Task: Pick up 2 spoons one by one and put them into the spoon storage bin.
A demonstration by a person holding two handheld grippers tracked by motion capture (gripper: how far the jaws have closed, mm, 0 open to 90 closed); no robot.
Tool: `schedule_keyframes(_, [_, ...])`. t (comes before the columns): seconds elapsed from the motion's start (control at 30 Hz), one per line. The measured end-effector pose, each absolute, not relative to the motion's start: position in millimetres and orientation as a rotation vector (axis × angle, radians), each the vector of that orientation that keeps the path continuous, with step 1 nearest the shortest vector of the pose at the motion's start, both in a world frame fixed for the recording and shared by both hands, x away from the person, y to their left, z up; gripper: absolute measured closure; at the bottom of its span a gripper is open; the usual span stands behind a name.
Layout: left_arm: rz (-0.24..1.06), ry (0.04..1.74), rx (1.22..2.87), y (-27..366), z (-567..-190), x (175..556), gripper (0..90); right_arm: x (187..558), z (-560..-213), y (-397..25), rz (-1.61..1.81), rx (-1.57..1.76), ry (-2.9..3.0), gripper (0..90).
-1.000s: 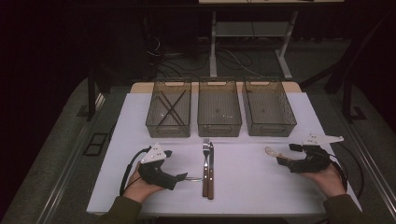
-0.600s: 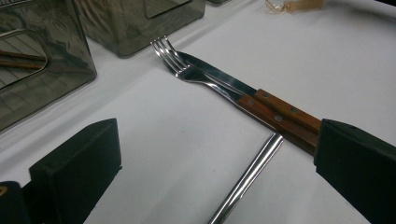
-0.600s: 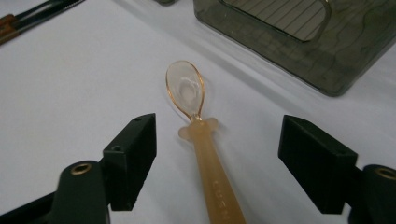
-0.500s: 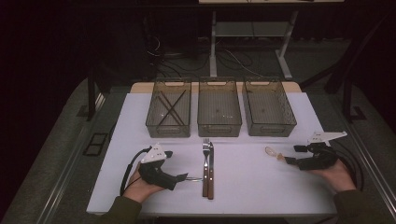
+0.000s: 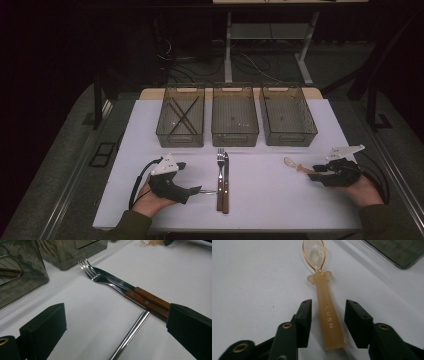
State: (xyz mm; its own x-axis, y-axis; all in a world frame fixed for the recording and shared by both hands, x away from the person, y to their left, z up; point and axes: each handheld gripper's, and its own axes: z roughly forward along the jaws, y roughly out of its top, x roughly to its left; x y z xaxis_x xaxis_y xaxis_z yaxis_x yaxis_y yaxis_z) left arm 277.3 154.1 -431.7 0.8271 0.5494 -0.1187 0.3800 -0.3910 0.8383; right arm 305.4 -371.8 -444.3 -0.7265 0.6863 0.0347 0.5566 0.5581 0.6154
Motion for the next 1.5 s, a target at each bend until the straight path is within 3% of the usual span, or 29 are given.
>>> schedule_keyframes(0.17, [0.212,0.681,2.034,153,-432,277,2.7,304,-445,-372,0.912,1.025,2.589,62.7])
schedule_keyframes(0.33, [0.211,0.673,2.040,152,-432,277,4.0,304,-446,-374,0.924,1.001,2.589,73.0])
schedule_keyframes(1.5, [0.237,0.642,2.071,149,-431,274,5.2,299,-426,-367,1.024,0.989,2.524,74.0])
